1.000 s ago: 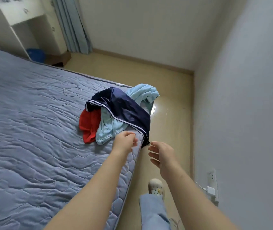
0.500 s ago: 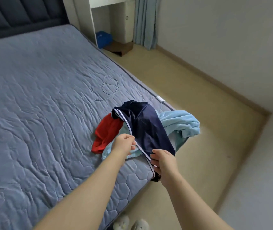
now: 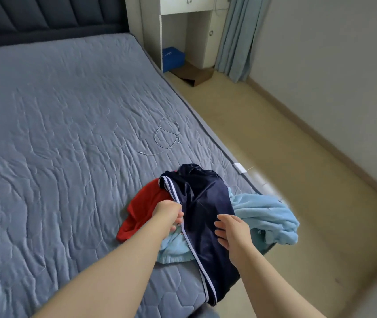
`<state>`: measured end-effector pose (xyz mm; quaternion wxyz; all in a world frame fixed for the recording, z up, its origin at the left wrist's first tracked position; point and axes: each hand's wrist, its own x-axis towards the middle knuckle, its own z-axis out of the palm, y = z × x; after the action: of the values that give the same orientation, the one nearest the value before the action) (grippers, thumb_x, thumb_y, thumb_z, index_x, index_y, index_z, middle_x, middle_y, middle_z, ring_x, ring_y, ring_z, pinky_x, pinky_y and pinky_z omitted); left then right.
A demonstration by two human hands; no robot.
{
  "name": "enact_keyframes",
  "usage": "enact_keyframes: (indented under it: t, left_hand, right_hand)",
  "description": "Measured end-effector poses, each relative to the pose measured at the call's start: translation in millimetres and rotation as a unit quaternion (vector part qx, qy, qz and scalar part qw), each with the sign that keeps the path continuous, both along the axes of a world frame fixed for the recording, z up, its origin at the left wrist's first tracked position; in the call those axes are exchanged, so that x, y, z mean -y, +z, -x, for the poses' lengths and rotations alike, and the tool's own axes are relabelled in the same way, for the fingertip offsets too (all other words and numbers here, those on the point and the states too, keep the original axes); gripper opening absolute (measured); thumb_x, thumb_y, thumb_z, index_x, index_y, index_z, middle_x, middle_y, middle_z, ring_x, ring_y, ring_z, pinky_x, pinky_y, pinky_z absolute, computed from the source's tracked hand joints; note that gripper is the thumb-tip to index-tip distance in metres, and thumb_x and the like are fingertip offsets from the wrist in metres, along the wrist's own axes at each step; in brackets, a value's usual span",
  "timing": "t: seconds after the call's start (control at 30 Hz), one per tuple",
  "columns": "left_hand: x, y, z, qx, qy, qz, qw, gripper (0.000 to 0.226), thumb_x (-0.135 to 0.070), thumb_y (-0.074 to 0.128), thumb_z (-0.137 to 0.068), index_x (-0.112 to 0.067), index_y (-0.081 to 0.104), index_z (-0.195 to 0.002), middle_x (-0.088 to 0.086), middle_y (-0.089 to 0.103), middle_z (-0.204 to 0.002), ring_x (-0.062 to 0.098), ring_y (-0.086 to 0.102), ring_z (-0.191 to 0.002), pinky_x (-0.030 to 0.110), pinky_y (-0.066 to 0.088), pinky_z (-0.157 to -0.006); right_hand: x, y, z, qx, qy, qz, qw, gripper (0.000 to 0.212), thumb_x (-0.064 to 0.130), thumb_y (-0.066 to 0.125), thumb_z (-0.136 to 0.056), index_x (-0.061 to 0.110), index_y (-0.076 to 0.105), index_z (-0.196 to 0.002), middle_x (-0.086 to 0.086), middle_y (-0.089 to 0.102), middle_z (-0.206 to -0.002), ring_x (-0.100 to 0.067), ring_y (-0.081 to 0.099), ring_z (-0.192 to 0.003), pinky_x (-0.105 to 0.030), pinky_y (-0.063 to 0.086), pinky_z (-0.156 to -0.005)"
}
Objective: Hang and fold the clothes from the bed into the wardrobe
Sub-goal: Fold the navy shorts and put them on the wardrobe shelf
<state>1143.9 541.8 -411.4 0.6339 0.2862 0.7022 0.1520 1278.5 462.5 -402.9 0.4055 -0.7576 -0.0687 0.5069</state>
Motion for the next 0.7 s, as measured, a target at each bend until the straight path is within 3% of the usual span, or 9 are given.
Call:
enact_keyframes:
  t: [0.13, 0.27, 0.33, 0.4, 0.47, 0.5, 0.57, 0.63, 0.7]
  left_hand:
    - [-37, -33, -20, 0.015, 0.078, 0.057, 0.995, 0.009, -0.012, 0.046, -0.093, -0.011, 0.054, -0.094, 0.002, 0.057, -0.076, 0.013, 0.053, -0.06, 0.026, 0.04, -0.056]
    - [-74, -75, -46, 0.023, 0.134, 0.091, 0.986, 0.013, -0.01, 0.044, -0.093, -0.01, 0.052, -0.103, 0.002, 0.053, -0.074, 0.014, 0.049, -0.06, 0.027, 0.036, -0.057]
    - [-96, -102, -60, 0.005, 0.152, 0.087, 0.985, 0.013, -0.009, 0.045, -0.092, -0.01, 0.052, -0.103, 0.002, 0.047, -0.071, 0.016, 0.043, -0.059, 0.027, 0.034, -0.057]
    - [-118, -131, -69, -0.065, 0.146, 0.051, 0.986, 0.022, -0.01, 0.049, -0.089, -0.006, 0.054, -0.11, 0.007, 0.052, -0.079, 0.021, 0.048, -0.067, 0.029, 0.041, -0.065]
    - [-132, -158, -74, -0.147, 0.134, 0.046, 0.979, 0.035, -0.012, 0.051, -0.085, -0.005, 0.053, -0.119, 0.012, 0.058, -0.106, 0.029, 0.056, -0.092, 0.033, 0.048, -0.085]
    - [-137, -169, -76, -0.168, 0.138, 0.054, 0.975, 0.04, -0.014, 0.051, -0.083, -0.007, 0.05, -0.123, 0.013, 0.054, -0.118, 0.032, 0.054, -0.104, 0.038, 0.047, -0.093]
    - [-144, -188, -77, -0.172, 0.167, 0.062, 0.969, 0.049, -0.017, 0.054, -0.082, -0.009, 0.043, -0.129, 0.012, 0.045, -0.13, 0.032, 0.048, -0.113, 0.042, 0.044, -0.098]
    - [-153, -204, -80, -0.148, 0.2, 0.049, 0.967, 0.058, -0.021, 0.059, -0.081, -0.011, 0.037, -0.133, 0.01, 0.04, -0.133, 0.03, 0.046, -0.114, 0.039, 0.043, -0.095]
    - [-160, -215, -83, -0.118, 0.243, 0.033, 0.962, 0.071, -0.022, 0.065, -0.079, -0.014, 0.03, -0.14, 0.008, 0.037, -0.137, 0.029, 0.046, -0.115, 0.036, 0.042, -0.088]
  right_hand:
    - [-51, -32, -29, 0.004, 0.067, 0.034, 0.997, 0.008, 0.012, 0.053, -0.089, 0.014, 0.06, -0.086, -0.001, 0.058, -0.082, -0.016, 0.052, -0.07, -0.025, 0.043, -0.06]
    - [-103, -73, -64, 0.054, 0.148, 0.082, 0.984, 0.015, 0.005, 0.046, -0.085, -0.01, 0.049, -0.088, 0.0, 0.038, -0.066, -0.017, 0.033, -0.062, -0.026, 0.029, -0.056]
    - [-131, -95, -76, 0.094, 0.199, 0.098, 0.971, 0.019, 0.001, 0.042, -0.082, 0.001, 0.039, -0.063, 0.0, 0.028, -0.063, -0.017, 0.022, -0.061, -0.028, 0.022, -0.055]
    - [-156, -118, -86, 0.13, 0.24, 0.081, 0.959, 0.027, 0.002, 0.04, -0.081, 0.017, 0.034, -0.06, -0.001, 0.028, -0.061, -0.018, 0.021, -0.059, -0.029, 0.021, -0.054]
    - [-175, -141, -90, 0.144, 0.27, 0.078, 0.949, 0.016, 0.01, 0.043, -0.084, 0.02, 0.056, -0.083, -0.005, 0.05, -0.083, -0.025, 0.044, -0.072, -0.032, 0.039, -0.065]
    - [-182, -153, -93, 0.162, 0.288, 0.086, 0.94, 0.027, 0.015, 0.045, -0.085, 0.022, 0.058, -0.108, -0.005, 0.054, -0.108, -0.028, 0.051, -0.094, -0.037, 0.044, -0.082]
    - [-194, -171, -95, 0.21, 0.333, 0.1, 0.914, 0.053, 0.022, 0.048, -0.086, 0.031, 0.039, -0.137, 0.002, 0.033, -0.146, -0.028, 0.036, -0.128, -0.042, 0.032, -0.106]
    - [-204, -184, -94, 0.237, 0.373, 0.099, 0.891, 0.068, 0.026, 0.05, -0.085, 0.037, 0.02, -0.145, 0.006, 0.009, -0.156, -0.026, 0.018, -0.139, -0.044, 0.018, -0.111]
    - [-211, -200, -93, 0.248, 0.415, 0.118, 0.867, 0.077, 0.027, 0.051, -0.084, 0.039, 0.009, -0.146, 0.007, 0.001, -0.157, -0.025, 0.012, -0.141, -0.045, 0.013, -0.112]
